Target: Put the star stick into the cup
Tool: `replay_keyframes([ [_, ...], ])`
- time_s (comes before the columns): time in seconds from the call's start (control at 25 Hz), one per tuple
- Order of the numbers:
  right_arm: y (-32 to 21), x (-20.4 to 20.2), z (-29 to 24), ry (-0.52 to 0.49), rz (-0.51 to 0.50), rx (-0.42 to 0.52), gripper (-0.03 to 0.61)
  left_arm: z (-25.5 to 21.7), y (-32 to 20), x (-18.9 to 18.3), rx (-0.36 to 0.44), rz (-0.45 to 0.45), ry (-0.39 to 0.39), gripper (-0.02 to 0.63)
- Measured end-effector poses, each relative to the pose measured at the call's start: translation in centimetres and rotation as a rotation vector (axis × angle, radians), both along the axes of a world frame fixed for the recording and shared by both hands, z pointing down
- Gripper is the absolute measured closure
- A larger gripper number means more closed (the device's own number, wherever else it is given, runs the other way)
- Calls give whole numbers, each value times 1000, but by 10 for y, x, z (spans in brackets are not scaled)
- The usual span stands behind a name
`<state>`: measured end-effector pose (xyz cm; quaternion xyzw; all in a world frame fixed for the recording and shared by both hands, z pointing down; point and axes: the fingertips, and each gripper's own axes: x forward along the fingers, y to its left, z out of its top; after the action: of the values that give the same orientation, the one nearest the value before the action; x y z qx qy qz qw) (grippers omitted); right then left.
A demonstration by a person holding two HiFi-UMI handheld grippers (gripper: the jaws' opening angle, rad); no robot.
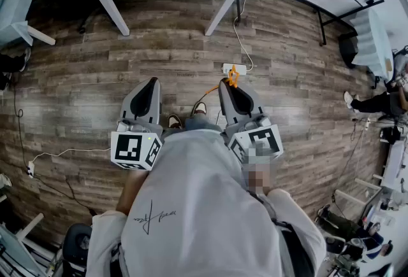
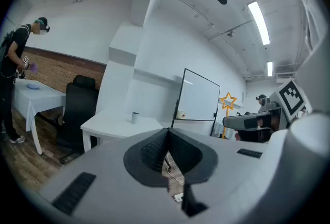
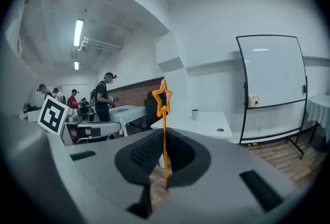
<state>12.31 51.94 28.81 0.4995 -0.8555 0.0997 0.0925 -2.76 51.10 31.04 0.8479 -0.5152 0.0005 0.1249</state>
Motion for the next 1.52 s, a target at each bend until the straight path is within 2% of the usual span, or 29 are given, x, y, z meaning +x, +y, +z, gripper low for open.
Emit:
replay_keyframes([
  [0.4, 3, 1, 2, 6, 7, -6, 560, -1, 4, -15, 0, -3, 15, 607],
  [0.92, 8, 3, -8, -62, 12, 20, 558, 4, 10, -21, -19, 2, 24, 607],
  [1.24, -20, -1, -3, -59, -18, 14, 558, 8, -8, -23, -34, -18, 23, 607],
  [1.52, -65, 2, -2, -85, -31, 14, 558, 11, -47, -20, -48, -26, 14, 607],
])
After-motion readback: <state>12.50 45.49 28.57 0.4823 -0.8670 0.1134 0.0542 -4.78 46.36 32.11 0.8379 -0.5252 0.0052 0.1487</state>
